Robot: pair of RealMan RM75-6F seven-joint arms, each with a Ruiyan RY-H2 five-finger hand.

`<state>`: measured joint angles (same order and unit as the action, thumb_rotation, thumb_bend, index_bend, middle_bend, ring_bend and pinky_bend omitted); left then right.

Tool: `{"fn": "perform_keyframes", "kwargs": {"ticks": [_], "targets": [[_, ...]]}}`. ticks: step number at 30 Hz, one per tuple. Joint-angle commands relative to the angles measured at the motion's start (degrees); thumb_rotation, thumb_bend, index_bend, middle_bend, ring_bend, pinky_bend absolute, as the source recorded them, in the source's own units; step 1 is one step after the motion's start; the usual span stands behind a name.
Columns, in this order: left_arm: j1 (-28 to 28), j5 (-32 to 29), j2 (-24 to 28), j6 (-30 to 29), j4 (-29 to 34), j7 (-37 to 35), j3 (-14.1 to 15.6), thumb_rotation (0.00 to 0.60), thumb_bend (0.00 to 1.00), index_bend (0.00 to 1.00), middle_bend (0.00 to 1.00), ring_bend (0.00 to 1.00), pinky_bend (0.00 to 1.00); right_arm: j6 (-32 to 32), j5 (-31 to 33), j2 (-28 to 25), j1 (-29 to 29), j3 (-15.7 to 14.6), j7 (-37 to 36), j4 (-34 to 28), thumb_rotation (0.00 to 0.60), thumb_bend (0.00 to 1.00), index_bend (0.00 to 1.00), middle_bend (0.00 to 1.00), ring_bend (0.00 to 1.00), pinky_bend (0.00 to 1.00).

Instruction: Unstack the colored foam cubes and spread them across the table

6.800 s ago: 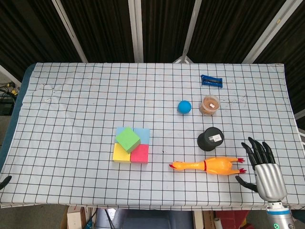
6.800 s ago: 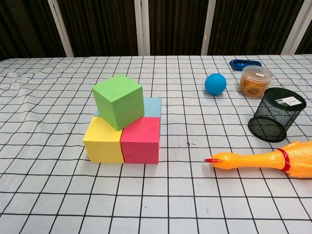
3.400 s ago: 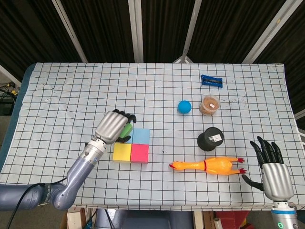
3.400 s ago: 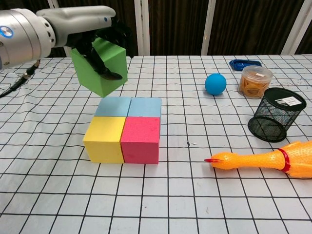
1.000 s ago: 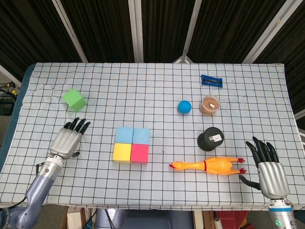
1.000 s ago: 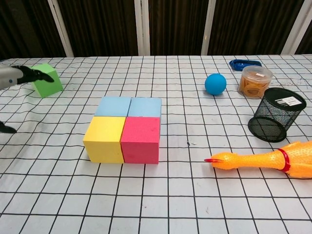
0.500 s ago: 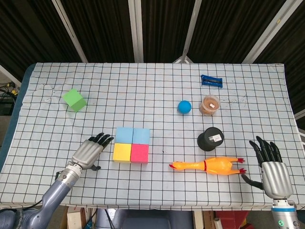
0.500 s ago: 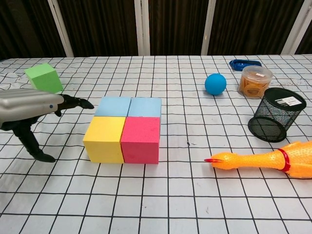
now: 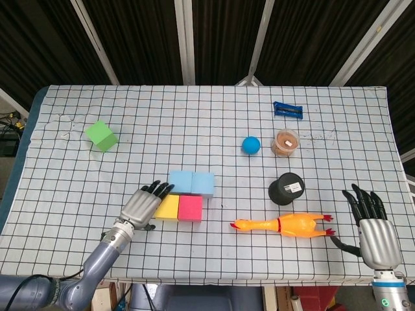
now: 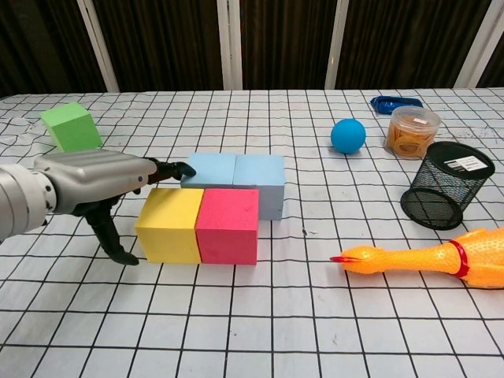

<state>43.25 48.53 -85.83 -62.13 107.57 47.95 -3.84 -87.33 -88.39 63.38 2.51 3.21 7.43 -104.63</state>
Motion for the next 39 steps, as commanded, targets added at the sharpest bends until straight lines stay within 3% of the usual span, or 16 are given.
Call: {"fn": "perform_keyframes", "kwargs": {"ticks": [1, 4, 6, 8, 11, 19, 23, 25, 29, 33, 39], "targets": [[0.6, 0.4, -1.6, -1.1, -0.7, -0.3, -0.8, 0.600, 0.00, 0.05, 0.06, 0.09, 0.27, 0.0, 0.0, 0.0, 0.0, 0.0, -0.1, 0.0, 0.600, 0.04, 0.11, 0.00, 0.06, 0.00], [0.4, 2.8, -2.9, -2.8, -1.8, -1.1, -0.8, 0.600, 0.02, 0.09, 0.14, 0.20, 0.38, -0.1, 0.0, -0.2, 0.0, 0.0, -0.3, 0.0, 0.600, 0.04, 0.11, 0.00, 0.06, 0.00], [0.2, 4.4, -3.5, -3.7, -2.6, -1.3, -0.5, 0.600, 0.09, 0.15, 0.27, 0.34, 0.48, -0.1, 0.2, -0.2, 0.0, 0.1, -0.5, 0.0, 0.600, 0.04, 0.11, 0.00, 0.06, 0.00], [0.1, 5.1, -3.8, -4.2, -3.2, -1.0, -0.2, 0.600, 0.23, 0.29, 0.47, 0.52, 0.60, -0.1, 0.2, -0.2, -0.1, 0.1, -0.7, 0.0, 0.600, 0.04, 0.11, 0.00, 0.06, 0.00], [0.7, 3.0, -3.5, -4.3, -3.1, 2.3, 0.7, 0.600, 0.33, 0.39, 0.57, 0.63, 0.69, -0.1, 0.3, -0.2, 0.0, 0.2, -1.0, 0.1, 0.600, 0.04, 0.11, 0.00, 0.06, 0.00], [0.9, 2.3, -3.6, -5.9, -2.1, 3.5, 0.2, 0.600, 0.36, 0.37, 0.58, 0.65, 0.71, -0.2, 0.3, -0.1, 0.0, 0.3, -1.1, 0.2, 0.600, 0.04, 0.11, 0.00, 0.06, 0.00], [0.4, 5.9, -2.9, -7.9, -1.8, 2.5, 0.3, 0.600, 0.36, 0.38, 0.57, 0.65, 0.71, -0.2, 0.3, -0.1, 0.0, 0.3, -1.1, 0.2, 0.600, 0.04, 0.11, 0.00, 0.06, 0.00], [-0.3, 11.3, -2.1, -10.9, -2.9, 2.1, 0.6, 0.600, 0.36, 0.38, 0.57, 0.65, 0.71, -0.1, 0.3, -0.1, 0.0, 0.2, -1.0, 0.2, 0.600, 0.04, 0.11, 0.00, 0.06, 0.00], [-1.5, 23.7, -1.5, -13.3, -9.4, -4.7, 2.8, 0.600, 0.35, 0.37, 0.56, 0.64, 0.71, 0.5, 0.5, -0.1, 0.2, 0.1, -0.8, 0.0, 0.600, 0.04, 0.11, 0.00, 0.06, 0.00], [-1.6, 27.9, -2.0, -13.2, -14.6, -7.8, 3.0, 0.600, 0.35, 0.37, 0.55, 0.63, 0.70, 0.6, 0.6, -0.1, 0.3, 0.1, -0.7, -0.1, 0.600, 0.04, 0.11, 0.00, 0.06, 0.00], [-0.9, 35.3, -4.8, -17.1, -28.7, -2.5, 1.6, 0.600, 0.34, 0.37, 0.54, 0.63, 0.69, 1.1, 0.8, -0.1, 0.4, 0.0, -0.7, -0.2, 0.600, 0.04, 0.11, 0.00, 0.06, 0.00]]}}
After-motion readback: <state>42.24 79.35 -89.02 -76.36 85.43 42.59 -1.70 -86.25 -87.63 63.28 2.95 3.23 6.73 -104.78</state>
